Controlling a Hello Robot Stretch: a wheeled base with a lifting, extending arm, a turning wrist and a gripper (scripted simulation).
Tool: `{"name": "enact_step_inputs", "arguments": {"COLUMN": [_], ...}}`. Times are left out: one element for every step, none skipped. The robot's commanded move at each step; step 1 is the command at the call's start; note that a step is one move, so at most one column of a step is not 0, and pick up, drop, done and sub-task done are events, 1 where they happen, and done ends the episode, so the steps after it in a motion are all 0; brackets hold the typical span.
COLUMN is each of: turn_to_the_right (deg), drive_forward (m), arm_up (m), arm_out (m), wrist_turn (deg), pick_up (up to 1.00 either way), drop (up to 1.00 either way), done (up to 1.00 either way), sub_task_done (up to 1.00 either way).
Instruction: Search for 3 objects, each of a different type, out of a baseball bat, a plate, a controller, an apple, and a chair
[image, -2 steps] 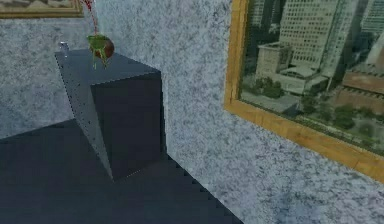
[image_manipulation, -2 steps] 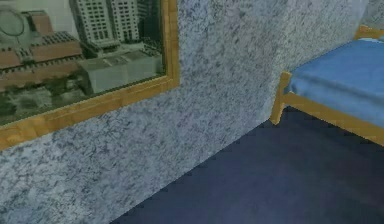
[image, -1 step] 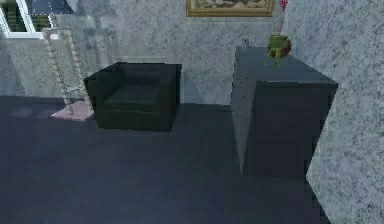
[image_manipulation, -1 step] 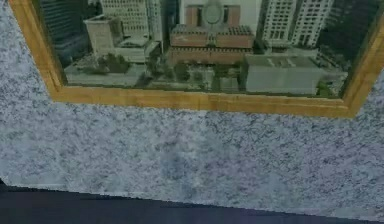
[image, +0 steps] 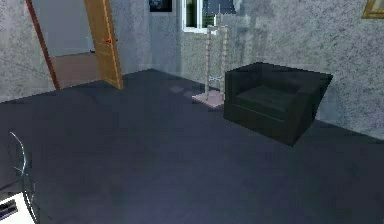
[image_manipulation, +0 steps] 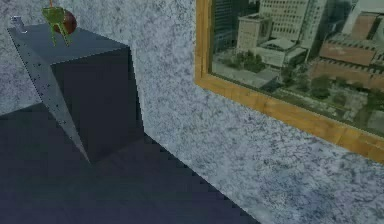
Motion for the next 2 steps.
{"name": "enact_step_inputs", "arguments": {"turn_to_the_right": [0.0, -45.0], "drive_forward": [0.2, 0.0], "arm_up": [0.0, 0.0], "arm_out": [0.0, 0.0], "wrist_turn": [0.0, 0.0], "pick_up": [0.0, 0.0], "drop": [0.0, 0.0], "done": [0.0, 0.0], "sub_task_done": [0.0, 0.0]}}
